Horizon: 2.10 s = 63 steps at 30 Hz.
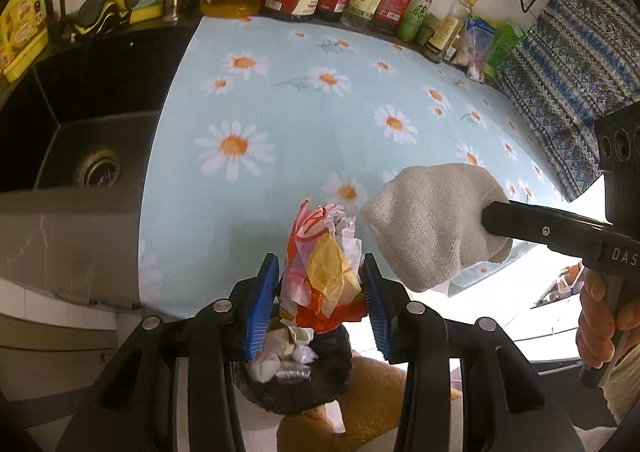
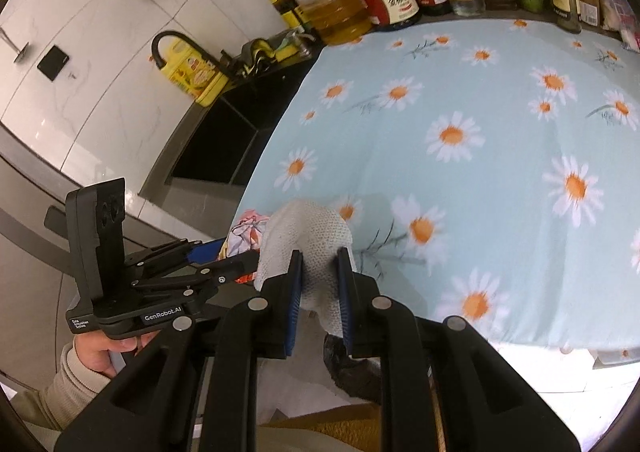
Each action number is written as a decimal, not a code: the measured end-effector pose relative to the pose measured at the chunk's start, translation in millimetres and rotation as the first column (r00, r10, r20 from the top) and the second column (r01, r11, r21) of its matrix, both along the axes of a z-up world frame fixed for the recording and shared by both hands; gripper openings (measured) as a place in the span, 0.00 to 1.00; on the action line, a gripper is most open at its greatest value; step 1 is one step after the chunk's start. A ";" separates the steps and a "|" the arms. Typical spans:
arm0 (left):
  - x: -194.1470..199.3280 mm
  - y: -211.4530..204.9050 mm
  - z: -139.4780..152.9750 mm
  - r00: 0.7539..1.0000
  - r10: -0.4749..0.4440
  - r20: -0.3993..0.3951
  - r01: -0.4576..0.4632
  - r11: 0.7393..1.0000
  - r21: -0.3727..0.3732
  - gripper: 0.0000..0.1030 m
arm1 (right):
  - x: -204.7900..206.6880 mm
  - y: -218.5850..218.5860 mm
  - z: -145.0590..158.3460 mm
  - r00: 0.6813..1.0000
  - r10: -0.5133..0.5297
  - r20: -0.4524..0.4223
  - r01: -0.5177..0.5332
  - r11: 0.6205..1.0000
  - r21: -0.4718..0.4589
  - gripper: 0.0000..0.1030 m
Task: Collect trash
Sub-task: 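Carry the wrapper and white knit cloth down over the bin with both tools, then open both tools to drop the wrapper and cloth into the bin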
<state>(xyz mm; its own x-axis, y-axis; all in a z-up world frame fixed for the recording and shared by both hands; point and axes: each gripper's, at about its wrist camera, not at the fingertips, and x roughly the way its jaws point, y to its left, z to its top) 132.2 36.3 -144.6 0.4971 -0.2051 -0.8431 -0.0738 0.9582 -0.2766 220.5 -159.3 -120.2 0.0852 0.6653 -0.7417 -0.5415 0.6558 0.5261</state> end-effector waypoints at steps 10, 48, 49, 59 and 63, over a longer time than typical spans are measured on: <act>-39.6 1.9 -17.2 1.000 0.017 -0.024 -0.018 0.999 -0.034 0.39 | -39.3 6.8 -12.2 0.999 0.028 -0.022 -0.028 0.999 -0.025 0.18; -89.2 -23.5 -200.1 0.903 -0.008 -0.430 -0.060 0.988 -0.144 0.39 | -83.4 -4.7 -189.8 0.974 0.005 -0.225 -0.086 0.932 -0.352 0.18; -89.8 -24.0 -203.4 0.899 -0.012 -0.437 -0.056 0.988 -0.143 0.39 | -83.0 -3.6 -193.6 0.974 0.005 -0.226 -0.088 0.930 -0.356 0.18; -88.3 -26.3 -221.4 0.871 -0.008 -0.492 -0.069 0.988 -0.138 0.39 | -85.6 2.2 -213.1 0.967 0.025 -0.254 -0.122 0.919 -0.374 0.19; -86.3 -26.6 -223.1 0.859 -0.004 -0.512 -0.085 0.985 -0.152 0.61 | -86.8 2.7 -213.8 0.962 0.019 -0.272 -0.120 0.925 -0.360 0.29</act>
<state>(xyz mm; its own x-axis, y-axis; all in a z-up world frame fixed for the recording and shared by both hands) 46.0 9.7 -367.8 0.0190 -0.3511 -0.9361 -0.2849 0.8956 -0.3417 133.7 -156.6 -334.1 -0.1797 0.3356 -0.9247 -0.4705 0.7962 0.3804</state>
